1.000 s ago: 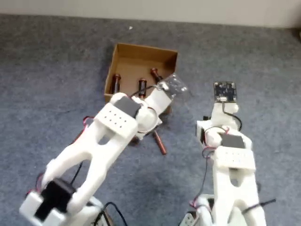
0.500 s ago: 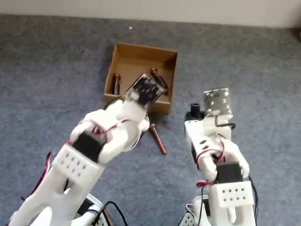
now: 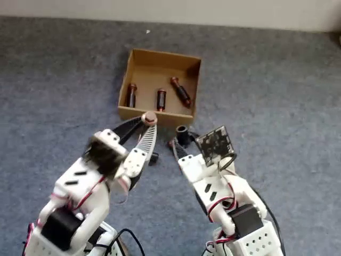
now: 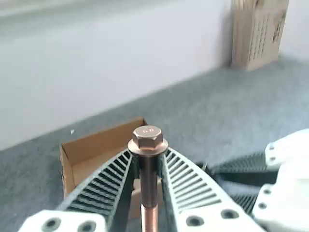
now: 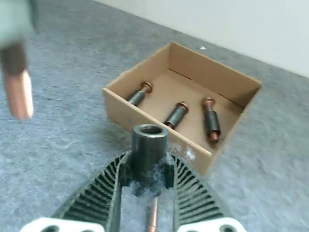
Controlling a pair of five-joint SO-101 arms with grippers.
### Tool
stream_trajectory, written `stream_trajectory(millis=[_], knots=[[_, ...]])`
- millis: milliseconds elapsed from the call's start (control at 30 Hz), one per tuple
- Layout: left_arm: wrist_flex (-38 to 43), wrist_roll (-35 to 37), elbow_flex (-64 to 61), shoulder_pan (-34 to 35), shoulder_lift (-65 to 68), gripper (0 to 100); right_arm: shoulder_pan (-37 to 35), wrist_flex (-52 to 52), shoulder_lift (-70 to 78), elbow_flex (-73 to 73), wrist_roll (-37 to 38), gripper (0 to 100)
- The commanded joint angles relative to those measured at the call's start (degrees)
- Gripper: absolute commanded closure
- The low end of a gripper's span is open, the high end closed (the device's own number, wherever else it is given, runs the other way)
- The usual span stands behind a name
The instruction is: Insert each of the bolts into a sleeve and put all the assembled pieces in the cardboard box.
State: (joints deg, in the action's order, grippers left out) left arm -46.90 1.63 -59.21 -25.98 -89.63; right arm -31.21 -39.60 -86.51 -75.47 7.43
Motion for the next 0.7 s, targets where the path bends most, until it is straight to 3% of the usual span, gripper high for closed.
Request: stream_trajectory(millis=[0, 233, 667], knots=[[2.02, 3.43, 0.57, 2.07, -4.44, 99, -4.18, 7.78, -7.08, -5.14, -0.09, 99.2], [3.6, 9.76, 0.66, 5.14, -5.93, 99, -9.1, 17.71, -19.03, -15.96, -0.09, 99.2], [3.96, 16.18, 0.31, 2.86, -5.76, 99, -10.86, 22.2, -17.8, -19.21, 0.0, 99.2]])
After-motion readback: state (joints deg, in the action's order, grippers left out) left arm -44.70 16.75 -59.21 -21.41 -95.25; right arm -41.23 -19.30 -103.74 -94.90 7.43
